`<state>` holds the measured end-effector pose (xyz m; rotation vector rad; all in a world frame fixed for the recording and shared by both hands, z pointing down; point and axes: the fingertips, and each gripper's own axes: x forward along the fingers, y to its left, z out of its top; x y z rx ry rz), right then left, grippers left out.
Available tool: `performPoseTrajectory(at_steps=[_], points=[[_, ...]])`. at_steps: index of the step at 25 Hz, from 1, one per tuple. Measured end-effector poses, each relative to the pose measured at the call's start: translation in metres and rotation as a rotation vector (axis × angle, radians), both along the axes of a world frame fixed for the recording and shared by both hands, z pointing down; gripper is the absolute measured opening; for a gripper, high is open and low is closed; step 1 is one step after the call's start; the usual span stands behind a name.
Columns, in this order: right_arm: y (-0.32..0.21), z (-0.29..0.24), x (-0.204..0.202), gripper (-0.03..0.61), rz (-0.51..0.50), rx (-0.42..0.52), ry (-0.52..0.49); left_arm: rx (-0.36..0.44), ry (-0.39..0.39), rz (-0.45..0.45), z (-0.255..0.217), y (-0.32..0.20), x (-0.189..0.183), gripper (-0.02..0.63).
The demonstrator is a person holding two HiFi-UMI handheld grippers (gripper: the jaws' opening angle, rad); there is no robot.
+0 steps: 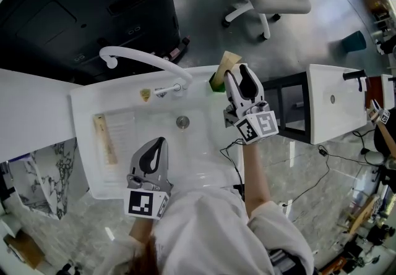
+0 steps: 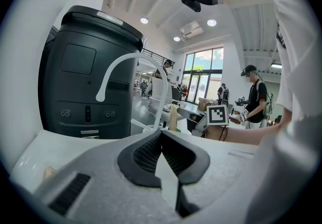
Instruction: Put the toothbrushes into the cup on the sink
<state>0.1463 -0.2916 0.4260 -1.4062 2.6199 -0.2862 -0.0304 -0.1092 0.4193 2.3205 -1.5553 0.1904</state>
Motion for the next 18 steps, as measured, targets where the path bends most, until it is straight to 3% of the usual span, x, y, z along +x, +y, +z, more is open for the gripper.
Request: performPoseTrajectory(at_steps=[4, 10, 18], points=[[0.02, -0.018, 0.006, 0.172, 0.005, 0.015, 0.01, 0.015, -0.001, 0.001, -0.007, 0.009, -0.002, 0.014], [0.049, -0.059, 0.013, 0.067, 0.019, 0.066, -0.004, 0.062, -0.003, -0.008, -0.02, 0.016, -0.009, 0.013], [0.109, -0.123, 0.004, 0.02, -0.003, 0.125, -0.062, 0.114, -0.014, -0.027, -0.041, 0.039, -0.029, 0.014]])
